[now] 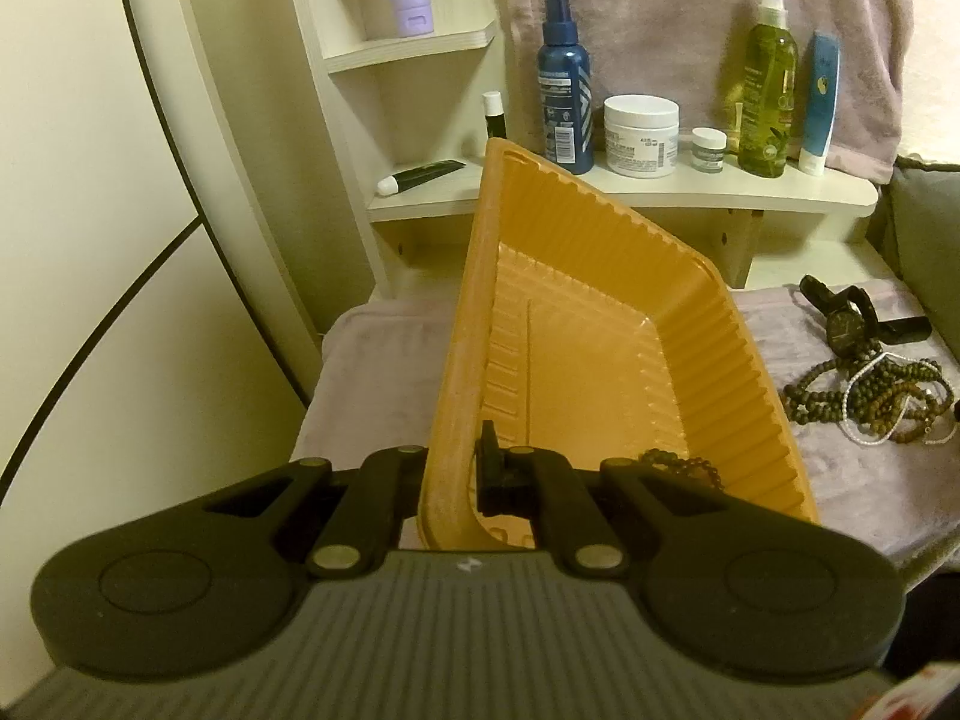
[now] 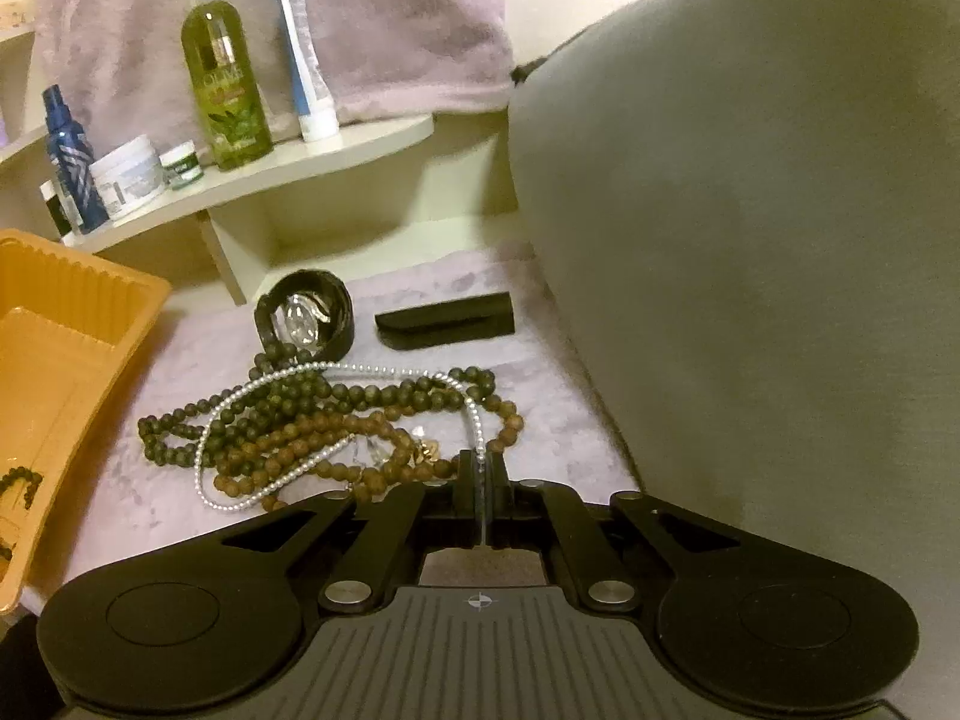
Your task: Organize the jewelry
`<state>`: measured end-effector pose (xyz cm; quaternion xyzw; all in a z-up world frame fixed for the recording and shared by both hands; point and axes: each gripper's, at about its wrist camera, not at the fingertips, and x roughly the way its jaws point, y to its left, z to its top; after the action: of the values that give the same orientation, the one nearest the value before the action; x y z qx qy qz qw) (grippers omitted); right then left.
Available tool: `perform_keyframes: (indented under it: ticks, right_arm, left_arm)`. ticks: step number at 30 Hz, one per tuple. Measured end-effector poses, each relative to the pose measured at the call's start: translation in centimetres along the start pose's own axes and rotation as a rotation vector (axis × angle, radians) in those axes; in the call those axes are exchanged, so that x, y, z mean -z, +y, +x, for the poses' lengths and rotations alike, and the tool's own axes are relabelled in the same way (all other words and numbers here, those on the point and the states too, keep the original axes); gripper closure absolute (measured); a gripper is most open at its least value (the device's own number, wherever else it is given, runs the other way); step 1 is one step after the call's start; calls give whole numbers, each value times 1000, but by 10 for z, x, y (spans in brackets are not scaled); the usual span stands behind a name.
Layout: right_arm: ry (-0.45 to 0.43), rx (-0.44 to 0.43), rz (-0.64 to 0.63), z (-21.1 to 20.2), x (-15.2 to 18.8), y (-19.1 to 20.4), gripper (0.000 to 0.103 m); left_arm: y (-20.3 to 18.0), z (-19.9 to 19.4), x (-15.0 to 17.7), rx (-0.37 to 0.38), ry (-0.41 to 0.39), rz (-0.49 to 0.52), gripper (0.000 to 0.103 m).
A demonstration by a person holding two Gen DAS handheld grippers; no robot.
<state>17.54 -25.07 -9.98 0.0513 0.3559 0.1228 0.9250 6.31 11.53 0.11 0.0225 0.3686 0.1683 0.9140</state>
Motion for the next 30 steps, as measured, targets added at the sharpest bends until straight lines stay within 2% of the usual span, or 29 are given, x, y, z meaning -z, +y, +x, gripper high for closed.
perform_keyframes:
  ticks: [6, 12, 22, 30]
  right_arm:
    - [-84, 14, -69, -26, -12, 5, 102]
    - [-191, -21, -137, -55, -36, 20, 102]
    - [-325, -135, -234, -96, -67, 59, 102]
    - [-363, -286, -291, -115, -82, 102, 103]
  left_arm:
    - [0, -1, 0, 0, -1, -1, 98]
    - [0, -1, 0, 0, -1, 0, 98]
    - [1, -1, 1, 3, 0, -6, 98]
    - [2, 1, 1, 8, 1, -14, 98]
